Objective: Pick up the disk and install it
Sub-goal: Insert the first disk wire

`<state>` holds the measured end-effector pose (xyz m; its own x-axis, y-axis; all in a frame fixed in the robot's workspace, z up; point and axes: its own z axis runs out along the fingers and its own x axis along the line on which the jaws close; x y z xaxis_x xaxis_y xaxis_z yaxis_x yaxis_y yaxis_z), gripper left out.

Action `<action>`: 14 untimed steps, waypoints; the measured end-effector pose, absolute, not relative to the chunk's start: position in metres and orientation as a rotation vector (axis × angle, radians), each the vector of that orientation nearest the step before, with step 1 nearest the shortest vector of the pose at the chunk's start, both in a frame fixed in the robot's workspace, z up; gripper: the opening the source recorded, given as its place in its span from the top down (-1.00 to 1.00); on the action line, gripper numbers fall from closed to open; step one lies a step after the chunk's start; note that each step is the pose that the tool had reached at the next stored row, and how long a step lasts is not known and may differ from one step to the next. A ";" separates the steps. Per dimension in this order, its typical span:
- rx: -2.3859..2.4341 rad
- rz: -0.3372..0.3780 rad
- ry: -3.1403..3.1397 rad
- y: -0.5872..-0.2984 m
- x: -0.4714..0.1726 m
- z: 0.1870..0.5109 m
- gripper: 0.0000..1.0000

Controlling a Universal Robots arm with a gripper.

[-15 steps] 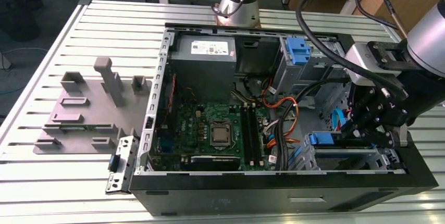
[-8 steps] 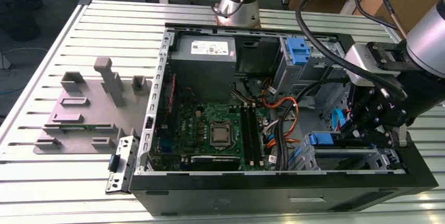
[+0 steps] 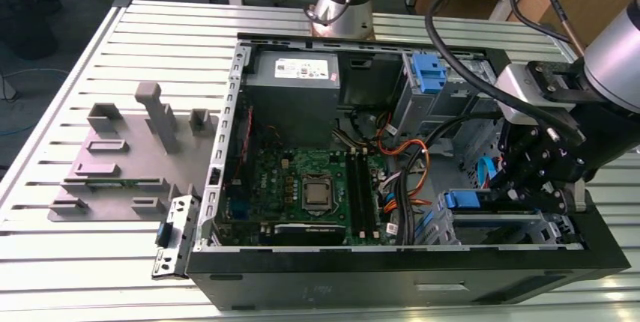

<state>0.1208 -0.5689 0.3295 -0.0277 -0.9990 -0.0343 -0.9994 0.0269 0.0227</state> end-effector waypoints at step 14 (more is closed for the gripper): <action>-2.184 0.063 2.245 -0.569 0.121 0.351 0.53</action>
